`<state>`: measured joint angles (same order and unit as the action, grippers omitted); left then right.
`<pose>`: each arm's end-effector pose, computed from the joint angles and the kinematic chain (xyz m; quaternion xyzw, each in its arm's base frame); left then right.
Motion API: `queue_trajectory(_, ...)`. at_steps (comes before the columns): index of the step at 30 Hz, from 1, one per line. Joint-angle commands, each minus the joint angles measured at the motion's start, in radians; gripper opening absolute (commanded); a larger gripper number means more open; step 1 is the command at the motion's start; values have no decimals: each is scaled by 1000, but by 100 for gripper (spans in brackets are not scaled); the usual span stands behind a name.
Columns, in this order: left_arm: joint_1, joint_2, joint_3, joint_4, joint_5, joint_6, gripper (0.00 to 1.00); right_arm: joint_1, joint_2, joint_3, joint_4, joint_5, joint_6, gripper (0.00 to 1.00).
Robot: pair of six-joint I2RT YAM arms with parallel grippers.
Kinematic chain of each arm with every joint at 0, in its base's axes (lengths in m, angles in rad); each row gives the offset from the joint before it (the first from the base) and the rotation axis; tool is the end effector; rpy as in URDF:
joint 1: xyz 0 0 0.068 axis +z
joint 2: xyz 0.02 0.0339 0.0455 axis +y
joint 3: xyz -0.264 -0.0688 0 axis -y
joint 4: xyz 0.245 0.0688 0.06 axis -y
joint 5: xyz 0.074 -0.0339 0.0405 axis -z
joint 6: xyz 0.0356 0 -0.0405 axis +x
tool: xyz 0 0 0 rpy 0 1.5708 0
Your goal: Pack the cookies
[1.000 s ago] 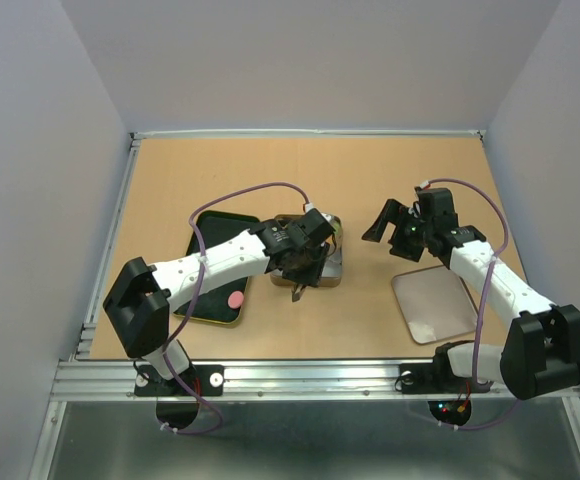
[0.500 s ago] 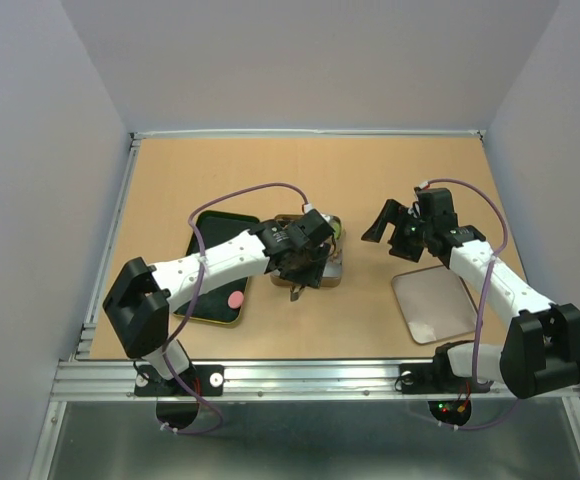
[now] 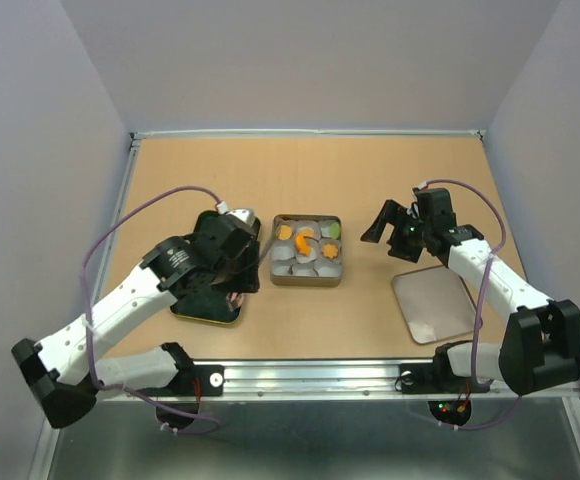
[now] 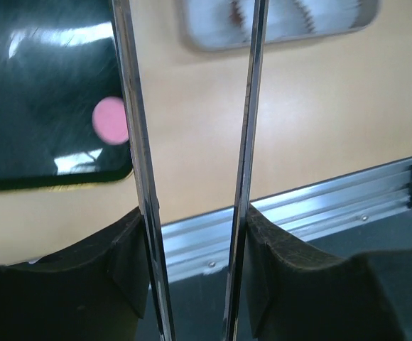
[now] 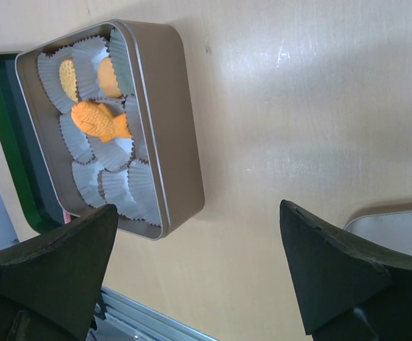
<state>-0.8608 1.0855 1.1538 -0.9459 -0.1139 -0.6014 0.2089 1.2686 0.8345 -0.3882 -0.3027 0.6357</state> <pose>0.1380 -0.1544 0.3395 0.1023 0.9336 -0.1866 0.2882 0.2545 0.0648 0.2378 0.1410 0.9109 0.2761 0.2721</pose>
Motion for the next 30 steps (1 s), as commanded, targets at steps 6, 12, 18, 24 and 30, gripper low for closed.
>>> queue_trajectory(6,43,-298,-232,-177,207,-136,57,-6,-17,-3,55,-30,12,100)
queue_trajectory(12,40,-426,-350,-182,329,-150,61,-6,-78,-37,54,-47,22,100)
queue_trajectory(18,14,-466,-388,-186,312,-182,62,-6,-167,-78,51,-65,35,100)
queue_trajectory(24,9,-405,-361,-185,185,-187,61,-6,-245,-107,43,-99,62,100)
queue_trajectory(30,9,-320,-221,-183,122,-163,62,-6,-239,-118,43,-107,61,100)
